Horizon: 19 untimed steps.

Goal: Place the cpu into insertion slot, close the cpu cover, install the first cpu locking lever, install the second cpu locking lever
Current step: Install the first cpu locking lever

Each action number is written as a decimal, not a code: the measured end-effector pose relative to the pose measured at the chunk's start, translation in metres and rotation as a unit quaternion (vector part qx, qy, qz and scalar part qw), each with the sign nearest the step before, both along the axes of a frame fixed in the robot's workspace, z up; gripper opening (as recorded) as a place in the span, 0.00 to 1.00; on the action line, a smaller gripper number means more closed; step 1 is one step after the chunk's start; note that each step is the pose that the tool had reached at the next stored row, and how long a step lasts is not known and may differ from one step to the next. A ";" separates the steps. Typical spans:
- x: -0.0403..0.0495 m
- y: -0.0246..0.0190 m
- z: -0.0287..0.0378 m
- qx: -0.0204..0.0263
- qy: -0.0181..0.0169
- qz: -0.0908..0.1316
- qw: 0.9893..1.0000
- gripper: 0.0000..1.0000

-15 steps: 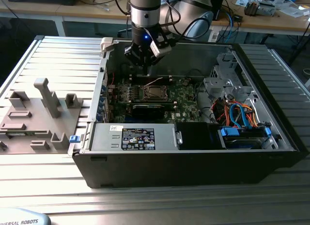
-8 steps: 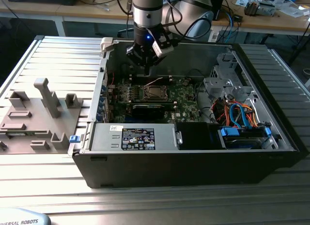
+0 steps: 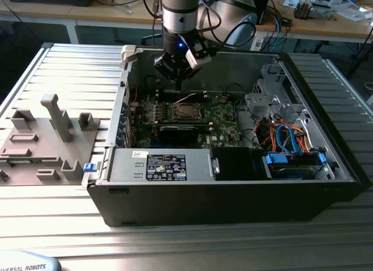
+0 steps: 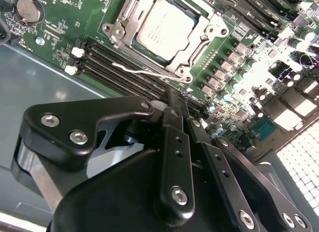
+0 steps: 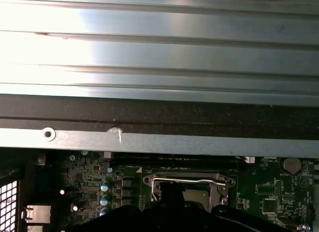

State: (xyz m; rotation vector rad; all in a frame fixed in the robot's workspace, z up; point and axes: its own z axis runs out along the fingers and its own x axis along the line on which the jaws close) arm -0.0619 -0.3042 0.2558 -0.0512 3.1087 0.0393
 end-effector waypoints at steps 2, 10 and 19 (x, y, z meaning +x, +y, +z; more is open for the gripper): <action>0.0009 0.0000 0.0000 0.000 0.000 0.000 1.000 0.11; 0.0039 0.0000 -0.0002 0.000 0.000 0.000 1.000 0.11; 0.0058 0.0000 -0.0010 0.000 0.000 0.000 1.000 0.11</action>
